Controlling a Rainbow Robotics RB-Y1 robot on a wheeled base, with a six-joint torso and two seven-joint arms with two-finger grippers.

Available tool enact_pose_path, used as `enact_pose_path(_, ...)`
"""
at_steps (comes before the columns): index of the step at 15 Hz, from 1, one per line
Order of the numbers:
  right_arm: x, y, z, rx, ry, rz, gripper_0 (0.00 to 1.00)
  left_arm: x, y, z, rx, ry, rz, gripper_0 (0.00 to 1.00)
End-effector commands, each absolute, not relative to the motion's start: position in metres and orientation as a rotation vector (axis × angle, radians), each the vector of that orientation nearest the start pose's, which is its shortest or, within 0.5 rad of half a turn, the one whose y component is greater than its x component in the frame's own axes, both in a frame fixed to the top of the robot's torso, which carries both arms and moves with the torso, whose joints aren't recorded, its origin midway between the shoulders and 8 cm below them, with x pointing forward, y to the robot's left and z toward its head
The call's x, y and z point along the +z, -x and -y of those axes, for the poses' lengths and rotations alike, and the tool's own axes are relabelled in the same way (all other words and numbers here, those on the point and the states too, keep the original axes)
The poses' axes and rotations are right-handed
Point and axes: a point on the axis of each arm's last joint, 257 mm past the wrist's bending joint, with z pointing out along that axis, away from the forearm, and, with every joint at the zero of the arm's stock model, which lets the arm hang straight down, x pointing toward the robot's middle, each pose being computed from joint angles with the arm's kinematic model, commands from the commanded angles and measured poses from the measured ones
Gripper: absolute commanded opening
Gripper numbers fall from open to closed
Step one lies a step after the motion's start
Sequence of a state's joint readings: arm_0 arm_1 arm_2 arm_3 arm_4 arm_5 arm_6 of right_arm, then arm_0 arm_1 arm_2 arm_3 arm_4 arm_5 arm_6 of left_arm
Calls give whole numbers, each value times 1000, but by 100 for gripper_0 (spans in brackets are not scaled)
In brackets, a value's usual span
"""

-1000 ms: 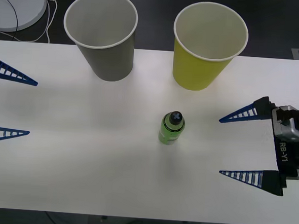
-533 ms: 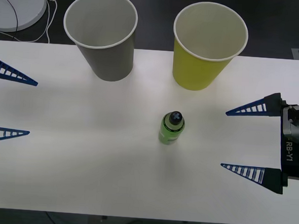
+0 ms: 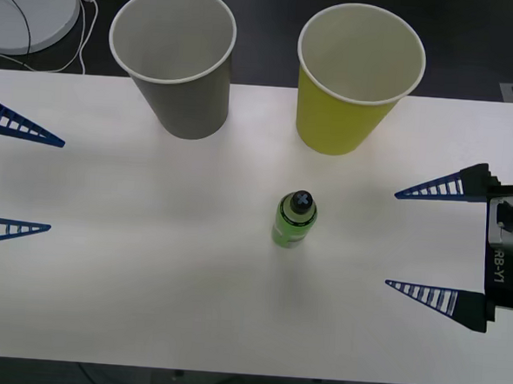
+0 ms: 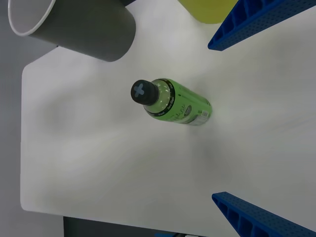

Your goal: Put the can into the green bin and the plastic bottle into the gray bin

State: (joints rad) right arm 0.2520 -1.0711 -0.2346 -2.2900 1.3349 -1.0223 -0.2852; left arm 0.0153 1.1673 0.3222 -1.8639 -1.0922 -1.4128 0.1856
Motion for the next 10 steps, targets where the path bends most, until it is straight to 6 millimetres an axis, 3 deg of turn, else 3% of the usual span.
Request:
enact_pose_path(1,-134,-319,192,338,1535,-1459,100,-80,-344,-273,-434,-1621,-1512,100)
enact_pose_path(7,-164,-329,204,328,1375,-1560,100,-80,-344,-273,-434,-1621,-1512,100)
enact_pose_path(10,-178,-334,199,324,1280,-1588,100,-80,-344,-273,-434,-1621,-1512,100)
